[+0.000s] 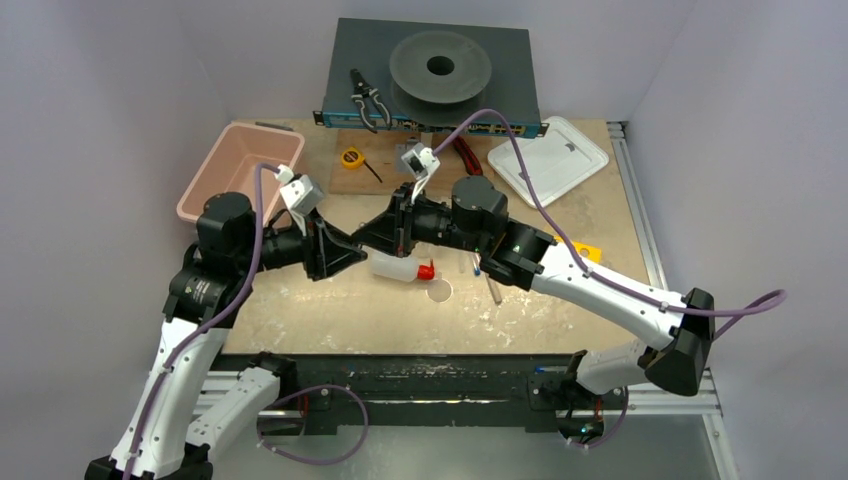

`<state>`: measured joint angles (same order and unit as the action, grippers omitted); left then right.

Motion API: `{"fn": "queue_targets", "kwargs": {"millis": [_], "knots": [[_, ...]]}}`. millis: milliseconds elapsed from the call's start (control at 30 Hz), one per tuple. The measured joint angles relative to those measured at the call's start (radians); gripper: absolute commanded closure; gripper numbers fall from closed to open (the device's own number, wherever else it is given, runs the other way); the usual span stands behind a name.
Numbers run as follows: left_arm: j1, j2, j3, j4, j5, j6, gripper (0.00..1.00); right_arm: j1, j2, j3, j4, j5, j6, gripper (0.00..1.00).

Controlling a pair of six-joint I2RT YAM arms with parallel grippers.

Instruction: Organize the chemistry lab equipment

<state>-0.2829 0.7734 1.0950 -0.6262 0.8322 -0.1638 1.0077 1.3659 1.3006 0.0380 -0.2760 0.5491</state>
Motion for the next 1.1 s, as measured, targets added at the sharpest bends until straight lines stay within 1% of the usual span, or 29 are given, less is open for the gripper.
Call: {"fn": "queue_targets", "kwargs": {"millis": [33,67,133,200,300,400,467,567,667,733,833,1100], "knots": [[0.000,0.003,0.002,-0.002,0.000,0.002,0.14,0.000,0.000,0.000,0.000,0.007,-0.001,1.00],[0.000,0.005,0.005,-0.004,0.000,0.010,0.04,0.000,-0.002,0.000,-0.002,0.019,-0.003,1.00],[0.000,0.014,0.019,-0.025,-0.003,0.008,0.00,0.002,-0.011,0.000,-0.024,0.060,-0.009,1.00],[0.000,0.026,0.037,-0.048,-0.014,0.008,0.00,0.002,-0.032,-0.007,-0.061,0.133,-0.020,1.00],[0.000,0.045,0.076,-0.100,-0.048,0.022,0.00,-0.002,-0.101,-0.053,-0.146,0.294,-0.031,1.00],[0.000,0.085,0.129,-0.184,-0.095,0.052,0.00,-0.035,-0.214,-0.148,-0.249,0.493,-0.018,1.00],[0.001,0.127,0.167,-0.243,-0.137,0.079,0.00,-0.094,-0.292,-0.223,-0.321,0.606,0.013,1.00],[0.011,0.178,0.184,-0.294,-0.179,0.109,0.00,-0.219,-0.417,-0.362,-0.394,0.753,0.079,1.00],[0.023,0.211,0.184,-0.328,-0.207,0.135,0.00,-0.282,-0.510,-0.475,-0.464,0.879,0.134,1.00],[0.027,0.216,0.184,-0.342,-0.218,0.155,0.00,-0.283,-0.529,-0.506,-0.508,0.962,0.169,1.00],[0.029,0.220,0.184,-0.356,-0.226,0.180,0.00,-0.283,-0.506,-0.510,-0.563,1.093,0.224,1.00],[0.047,0.253,0.184,-0.370,-0.249,0.211,0.00,-0.283,-0.476,-0.533,-0.687,1.341,0.381,1.00]]}}
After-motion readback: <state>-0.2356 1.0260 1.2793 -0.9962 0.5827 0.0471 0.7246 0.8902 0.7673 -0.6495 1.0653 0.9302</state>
